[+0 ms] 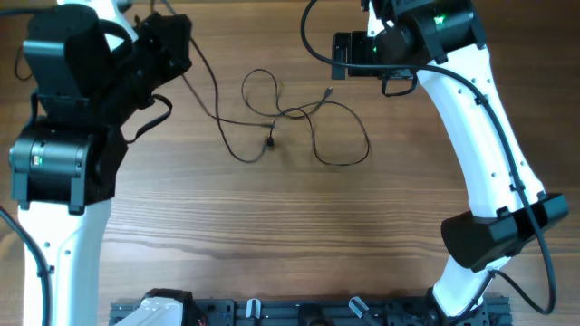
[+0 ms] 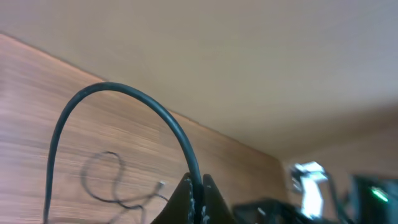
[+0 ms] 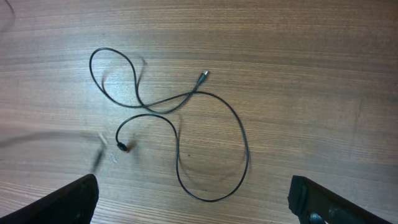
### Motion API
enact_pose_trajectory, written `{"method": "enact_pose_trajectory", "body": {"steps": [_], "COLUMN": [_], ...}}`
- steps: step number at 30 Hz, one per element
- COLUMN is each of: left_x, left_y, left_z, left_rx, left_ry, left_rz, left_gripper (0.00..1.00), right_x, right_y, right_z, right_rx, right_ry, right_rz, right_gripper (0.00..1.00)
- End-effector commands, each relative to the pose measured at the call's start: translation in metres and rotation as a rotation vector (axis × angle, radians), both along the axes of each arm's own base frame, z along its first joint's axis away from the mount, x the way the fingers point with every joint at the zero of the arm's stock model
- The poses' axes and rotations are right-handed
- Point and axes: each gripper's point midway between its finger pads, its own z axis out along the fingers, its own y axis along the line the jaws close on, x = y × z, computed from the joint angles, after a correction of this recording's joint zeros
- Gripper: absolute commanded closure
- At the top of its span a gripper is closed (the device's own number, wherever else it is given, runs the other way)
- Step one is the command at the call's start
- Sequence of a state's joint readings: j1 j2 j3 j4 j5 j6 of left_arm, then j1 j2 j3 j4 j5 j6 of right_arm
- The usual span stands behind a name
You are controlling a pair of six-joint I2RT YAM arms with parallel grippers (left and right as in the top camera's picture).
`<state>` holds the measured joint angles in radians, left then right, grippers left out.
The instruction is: Untangle cables
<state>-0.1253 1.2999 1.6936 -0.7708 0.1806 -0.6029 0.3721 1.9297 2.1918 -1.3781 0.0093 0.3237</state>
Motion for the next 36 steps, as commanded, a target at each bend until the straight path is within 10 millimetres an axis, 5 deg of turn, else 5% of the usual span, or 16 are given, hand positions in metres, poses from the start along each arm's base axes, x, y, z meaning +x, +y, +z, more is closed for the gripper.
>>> {"method": "enact_pose_trajectory", "body": {"steps": [1,9,15,20,28,36], "left_x": [0.016,0.061,0.063,0.061,0.085,0.076], "left_y": [0.036,0.056,0.063,0.135,0.238,0.376], "left_z": [-0.008,-0.034,-0.035,-0.088,-0.177,-0.211], "left_rx": [0.105,0.232,0.099,0.144,0.097,0.190], "left_ry": [0.005,0.017,0.021,0.201,0.387,0.375], "left_rz": [0.192,0.251,0.093,0.192,0.363,0.705], "left_gripper": [0.96,0.96,0.96,0.96,0.96,0.96], "right_x": [0.001,0.001,0.001,0.001,0.001,0.001], "right_y": [-0.002,-0.002,-0.002,-0.002,-0.002,-0.002], "right_z": [-0.003,-0.003,-0.003,-0.003,-0.003,-0.003], "right_rx": [-0.027,-0.027,-0.027,-0.027,-0.027,-0.027], "right_ry": [-0.002,-0.002,-0.002,-0.002,-0.002,-0.002], "right_rz": [0.002,0.002,0.002,0.002,0.002,0.002], "right_gripper": [0.00,0.00,0.00,0.00,0.00,0.00]}}
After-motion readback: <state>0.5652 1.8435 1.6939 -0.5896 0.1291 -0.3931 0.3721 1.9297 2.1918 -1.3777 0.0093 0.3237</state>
